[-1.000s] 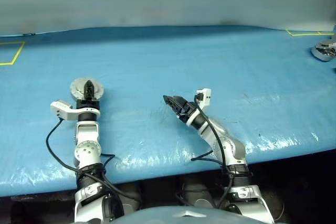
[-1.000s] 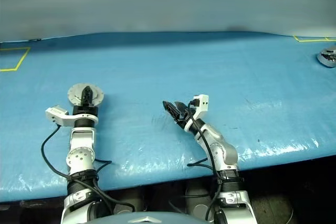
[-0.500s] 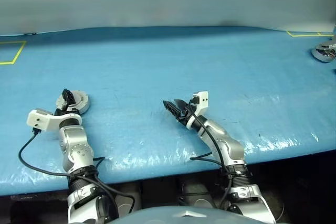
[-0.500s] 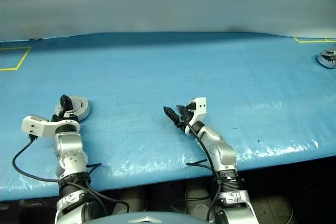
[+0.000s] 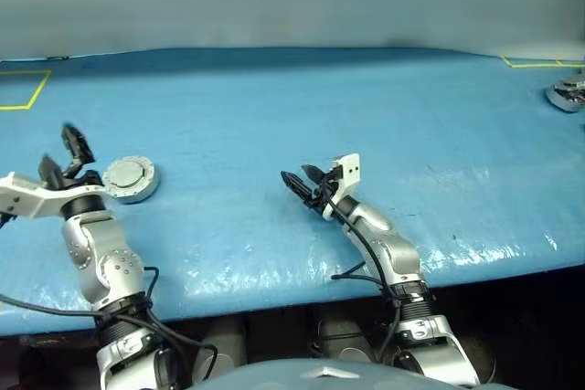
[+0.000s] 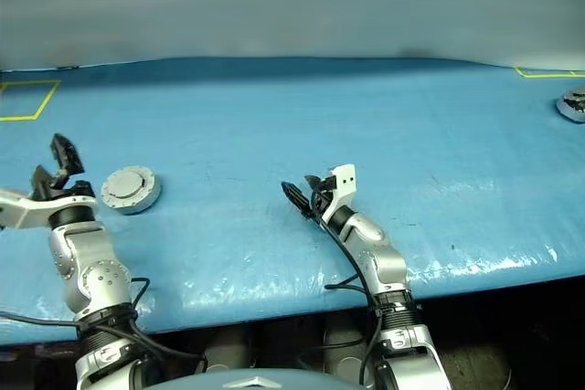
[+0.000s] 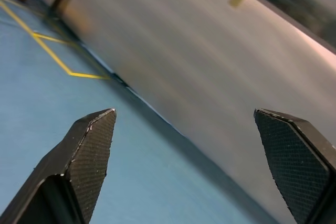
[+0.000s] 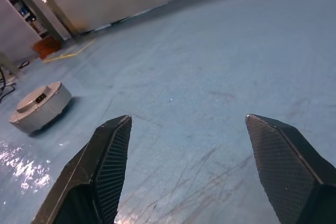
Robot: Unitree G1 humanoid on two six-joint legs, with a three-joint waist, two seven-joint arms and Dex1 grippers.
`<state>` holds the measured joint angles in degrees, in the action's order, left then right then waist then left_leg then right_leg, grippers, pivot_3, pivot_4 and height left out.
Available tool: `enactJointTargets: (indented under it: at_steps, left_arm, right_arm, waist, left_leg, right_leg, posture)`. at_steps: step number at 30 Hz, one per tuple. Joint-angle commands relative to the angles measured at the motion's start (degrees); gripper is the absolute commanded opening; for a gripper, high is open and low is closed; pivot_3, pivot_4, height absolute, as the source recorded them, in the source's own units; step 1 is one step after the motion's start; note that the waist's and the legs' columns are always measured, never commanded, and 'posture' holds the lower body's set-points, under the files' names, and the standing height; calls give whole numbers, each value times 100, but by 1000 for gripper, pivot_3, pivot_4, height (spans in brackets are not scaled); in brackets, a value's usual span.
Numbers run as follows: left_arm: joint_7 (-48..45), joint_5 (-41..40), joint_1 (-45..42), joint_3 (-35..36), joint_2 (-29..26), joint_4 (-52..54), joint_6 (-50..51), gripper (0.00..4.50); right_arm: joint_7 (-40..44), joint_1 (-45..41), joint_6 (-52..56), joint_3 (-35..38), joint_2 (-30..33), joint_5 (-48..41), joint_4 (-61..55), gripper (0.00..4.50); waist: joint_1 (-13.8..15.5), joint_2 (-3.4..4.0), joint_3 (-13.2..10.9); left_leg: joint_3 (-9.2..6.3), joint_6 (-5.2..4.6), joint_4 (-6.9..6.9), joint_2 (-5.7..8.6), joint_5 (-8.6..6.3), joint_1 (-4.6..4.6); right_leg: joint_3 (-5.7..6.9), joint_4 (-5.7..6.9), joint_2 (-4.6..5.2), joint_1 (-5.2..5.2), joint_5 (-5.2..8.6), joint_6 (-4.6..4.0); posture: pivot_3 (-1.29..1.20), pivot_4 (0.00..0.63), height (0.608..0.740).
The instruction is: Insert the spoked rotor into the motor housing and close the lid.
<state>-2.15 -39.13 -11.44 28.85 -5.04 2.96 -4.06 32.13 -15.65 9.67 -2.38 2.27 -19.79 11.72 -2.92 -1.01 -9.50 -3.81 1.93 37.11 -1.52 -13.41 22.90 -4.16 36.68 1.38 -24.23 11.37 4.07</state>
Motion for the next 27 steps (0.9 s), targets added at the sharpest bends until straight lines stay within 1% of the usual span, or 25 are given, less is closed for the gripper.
enactJointTargets:
  at_steps: [1,2,3,5,8,9,12,14,18,22,27]
  left_arm:
    - [-19,-134,141,-518,-63,527,813,4453]
    - [-206,82,235,-883,-227,670,1087,4453]
    - [-593,265,356,-1322,-519,803,1424,4453]
    - [-1269,983,511,-2097,-1088,818,1489,4453]
    - [-1830,1754,547,-2725,-1596,597,1162,4453]
    - [-1927,1930,538,-2830,-1668,524,1049,4453]
    - [-2476,2430,522,-3321,-1924,250,825,4453]
    - [-2696,2745,537,-3551,-2071,88,738,4453]
    - [-2761,3100,583,-3636,-2089,-209,506,4453]
    - [-2853,3000,580,-3525,-1954,-186,438,4453]
    - [-2928,2969,670,-3424,-1940,-143,371,4453]
  right_arm:
    - [71,-113,-348,224,117,-29,12,3652]
    - [131,-105,-387,314,176,-104,-12,3652]
    - [215,-82,-448,356,276,-110,-49,3652]
    - [355,-5,-641,343,507,37,-117,3652]
    - [413,63,-867,312,744,222,-82,3652]
    - [417,75,-916,312,790,253,-59,3652]
    - [417,144,-1220,223,1137,667,88,3652]
    - [477,156,-1249,236,1207,661,110,3652]
    - [555,110,-1282,224,1342,716,196,3652]
    - [721,28,-1257,230,1364,635,266,3652]
    - [831,-114,-1307,154,1359,733,438,3652]
  waist:
    - [-17,0,0]
    - [-29,0,-1]
    - [-40,0,-1]
    - [-47,2,-3]
    - [-72,5,-4]
    - [-86,6,-4]
    - [-91,8,-5]
    - [-89,8,-5]
    - [-81,8,-5]
    - [-53,8,-5]
    - [-59,8,-5]
  left_leg:
    - [1,0,0,0,0,-2]
    - [1,0,0,-1,0,-3]
    - [1,0,-2,-1,0,-3]
    - [-2,0,-5,-1,0,-3]
    - [5,0,-10,-1,0,-12]
    - [9,0,-11,-3,0,-15]
    - [17,0,-14,-5,0,-23]
    - [16,0,-14,-5,0,-24]
    - [19,-1,-14,-6,0,-23]
    - [19,-1,-12,-5,0,-21]
    - [19,-1,-11,-6,0,-23]
  right_leg:
    - [-1,1,0,1,0,0]
    - [-1,2,0,1,0,0]
    - [-1,3,-1,1,0,0]
    - [0,4,-2,-1,1,-2]
    - [-4,7,-2,-1,11,-20]
    - [-6,8,-2,-2,21,-36]
    - [-9,14,-2,-2,24,-41]
    - [-9,16,-2,-2,25,-43]
    - [-12,15,-2,-3,25,-43]
    - [-12,14,0,-3,25,-42]
    - [-12,17,-1,-3,24,-40]
  posture:
    - [0,150,740]
    - [0,150,740]
    - [0,150,740]
    - [0,150,740]
    - [0,150,740]
    - [0,150,740]
    - [0,150,740]
    - [0,150,740]
    - [0,150,740]
    - [0,150,740]
    - [0,150,740]
